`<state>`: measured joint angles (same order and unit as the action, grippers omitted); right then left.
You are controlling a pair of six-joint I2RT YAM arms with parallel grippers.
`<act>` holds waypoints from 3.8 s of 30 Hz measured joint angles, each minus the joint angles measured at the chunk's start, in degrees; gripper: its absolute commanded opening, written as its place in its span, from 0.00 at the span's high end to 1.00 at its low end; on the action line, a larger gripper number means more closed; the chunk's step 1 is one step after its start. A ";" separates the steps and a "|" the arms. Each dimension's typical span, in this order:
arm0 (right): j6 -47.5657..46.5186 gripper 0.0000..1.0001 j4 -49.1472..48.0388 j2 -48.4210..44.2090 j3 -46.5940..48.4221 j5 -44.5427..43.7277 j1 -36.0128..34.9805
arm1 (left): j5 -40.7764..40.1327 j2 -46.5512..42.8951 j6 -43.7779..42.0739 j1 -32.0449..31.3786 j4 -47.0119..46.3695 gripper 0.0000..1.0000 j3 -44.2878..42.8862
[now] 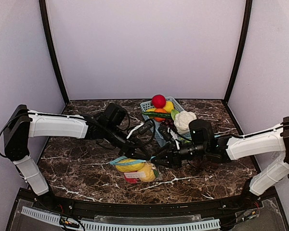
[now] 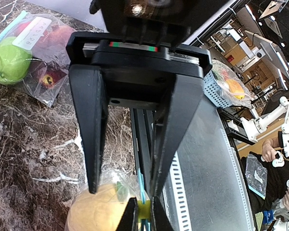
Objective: Place the food in the zip-top bag and seal the zipper
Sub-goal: Hold the zipper from the zipper food storage bag, then zip the zipper of the food storage bag.
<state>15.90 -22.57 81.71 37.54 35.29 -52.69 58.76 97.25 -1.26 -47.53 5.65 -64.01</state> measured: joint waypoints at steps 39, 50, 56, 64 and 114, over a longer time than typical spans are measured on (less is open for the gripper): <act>-2.10 1.00 9.68 -7.74 -0.81 -7.56 -0.15 | -8.35 -0.02 -11.63 -0.22 7.17 0.99 -3.98; -1.64 1.00 11.04 -11.32 -2.71 -10.97 -0.15 | -9.64 -0.02 -12.74 -0.35 7.74 0.99 -4.48; -1.66 1.00 11.91 -12.37 -3.02 -11.69 -0.17 | -10.01 -0.02 -13.14 -0.39 8.17 0.99 -4.48; -1.66 1.00 12.50 -13.05 -3.30 -12.50 -0.17 | -10.67 -0.04 -13.49 -0.44 8.59 0.99 -4.48; 2.05 0.76 2.21 -0.83 -2.69 -1.68 -3.32 | -11.69 -0.74 -9.81 -5.20 10.60 0.99 -0.76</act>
<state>17.96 -20.36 80.88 34.85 33.61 -56.01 47.07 96.51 -11.07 -52.73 16.25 -64.77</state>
